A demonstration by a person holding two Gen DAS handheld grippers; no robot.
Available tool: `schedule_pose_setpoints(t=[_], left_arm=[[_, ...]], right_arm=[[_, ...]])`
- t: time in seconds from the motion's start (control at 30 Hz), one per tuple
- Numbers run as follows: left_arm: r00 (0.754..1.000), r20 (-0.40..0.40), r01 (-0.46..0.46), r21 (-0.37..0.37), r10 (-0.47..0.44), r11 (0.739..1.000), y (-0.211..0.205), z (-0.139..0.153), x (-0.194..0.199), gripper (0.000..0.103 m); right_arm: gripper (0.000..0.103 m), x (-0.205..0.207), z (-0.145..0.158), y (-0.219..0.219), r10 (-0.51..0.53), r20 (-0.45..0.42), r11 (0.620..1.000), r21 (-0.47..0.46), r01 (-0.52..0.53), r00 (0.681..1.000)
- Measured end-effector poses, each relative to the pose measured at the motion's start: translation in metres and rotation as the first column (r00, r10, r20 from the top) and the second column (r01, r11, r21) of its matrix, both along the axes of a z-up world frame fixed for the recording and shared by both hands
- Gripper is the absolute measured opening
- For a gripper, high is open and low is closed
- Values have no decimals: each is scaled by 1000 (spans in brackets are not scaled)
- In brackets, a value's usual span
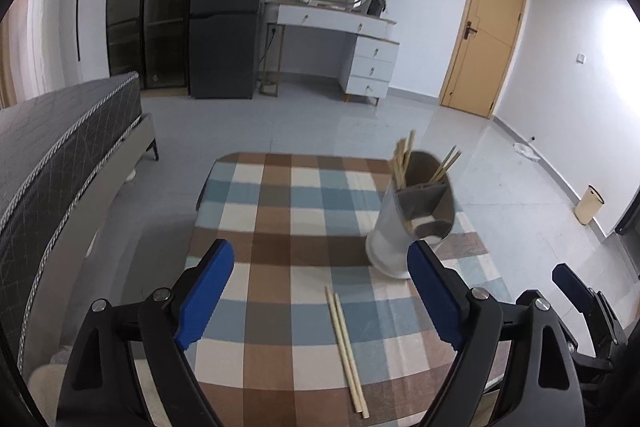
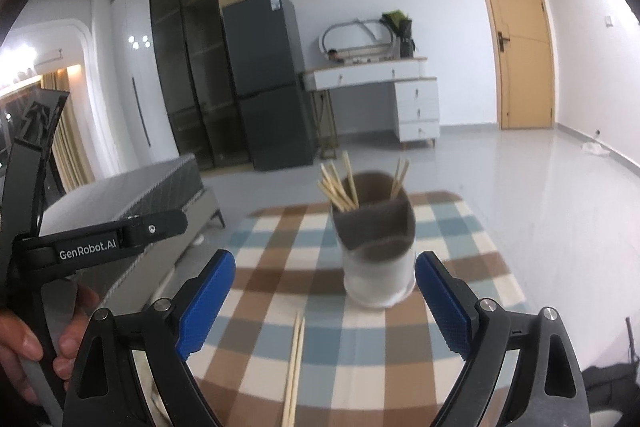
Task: Organize utensils
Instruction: 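Raise both open tools away from the holder, then lower both open tools toward the last chopsticks on the cloth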
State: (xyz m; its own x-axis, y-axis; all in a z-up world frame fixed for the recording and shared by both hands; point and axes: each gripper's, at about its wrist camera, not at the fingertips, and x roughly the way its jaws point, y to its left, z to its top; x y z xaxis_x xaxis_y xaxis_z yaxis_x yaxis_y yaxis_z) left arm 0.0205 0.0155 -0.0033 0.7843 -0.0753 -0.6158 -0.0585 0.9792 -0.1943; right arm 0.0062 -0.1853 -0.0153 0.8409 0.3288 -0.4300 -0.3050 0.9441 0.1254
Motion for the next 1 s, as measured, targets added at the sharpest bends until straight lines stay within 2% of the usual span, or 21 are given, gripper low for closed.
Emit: schedule_pose_setpoints(t=[0.27,0.37,0.5,0.57,0.63,0.73,0.87,1.0], left_arm=[[995,-104,-5,-51,0,999,9,-41,13,85],[989,-146,-9,-49,2,999,14,-57,18,85],[980,-192,-53,4,53,999,24,-73,26,85],[964,-236,-115,42,122,992,33,-79,30,85],[957,-261,-132,-14,124,991,46,-82,32,85],[944,-292,-175,-41,156,984,57,-86,36,85],[925,-342,-206,-86,165,975,66,-95,43,85],[913,-369,-229,-106,176,968,71,-98,47,85]], right_arm=[[92,19,-34,6,4,-158,999,-40,-11,987],[92,32,-47,10,9,-225,999,-47,-20,974],[89,49,-66,26,28,-287,995,-88,-56,957],[81,59,-78,36,47,-326,990,-113,-88,944],[77,71,-94,47,68,-379,983,-131,-127,923],[69,90,-116,62,84,-446,973,-158,-170,891],[50,118,-145,77,74,-528,961,-189,-202,846],[47,135,-165,85,86,-592,954,-184,-237,801]])
